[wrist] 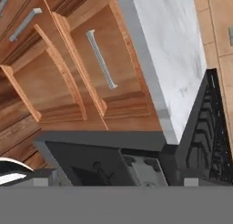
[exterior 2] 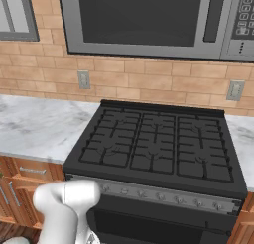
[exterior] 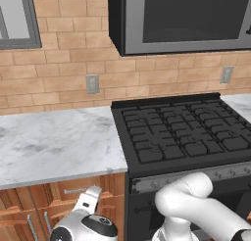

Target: Take the tongs from the drawer on the left and place them on the dining counter next to the tray containing the hot dog.

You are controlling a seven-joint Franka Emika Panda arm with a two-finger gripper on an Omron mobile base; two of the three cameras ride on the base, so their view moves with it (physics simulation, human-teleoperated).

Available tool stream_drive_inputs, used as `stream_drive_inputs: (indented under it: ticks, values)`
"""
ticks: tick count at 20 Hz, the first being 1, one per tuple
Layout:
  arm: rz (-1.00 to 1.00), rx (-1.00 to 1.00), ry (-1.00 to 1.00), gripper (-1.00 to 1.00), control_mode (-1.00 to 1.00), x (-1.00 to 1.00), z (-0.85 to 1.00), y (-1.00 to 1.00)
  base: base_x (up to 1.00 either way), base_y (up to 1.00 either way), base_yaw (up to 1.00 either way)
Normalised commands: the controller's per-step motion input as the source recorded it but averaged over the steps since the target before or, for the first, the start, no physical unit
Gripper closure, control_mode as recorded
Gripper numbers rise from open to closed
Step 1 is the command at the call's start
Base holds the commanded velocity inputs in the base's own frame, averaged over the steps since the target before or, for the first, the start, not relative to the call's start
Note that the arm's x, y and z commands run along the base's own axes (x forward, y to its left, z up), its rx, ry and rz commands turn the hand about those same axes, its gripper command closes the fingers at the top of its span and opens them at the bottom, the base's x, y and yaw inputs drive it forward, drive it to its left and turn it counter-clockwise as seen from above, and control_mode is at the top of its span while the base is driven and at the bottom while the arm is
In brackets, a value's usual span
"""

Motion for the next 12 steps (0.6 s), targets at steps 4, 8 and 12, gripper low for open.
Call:
stream_drive_inputs:
  ticks: [4,8,12]
  values:
    - [0.23,-0.16,-0.09,-1.0,-1.0,0.11,-0.49,0.51,0.0,0.0,0.0]
    - [0.11,-0.08,-0.14,-1.0,-1.0,0.17,-0.24,0.2,0.0,0.0,0.0]
    - [0.08,-0.02,-0.16,-1.0,-1.0,0.46,-0.22,0.17,0.0,0.0,0.0]
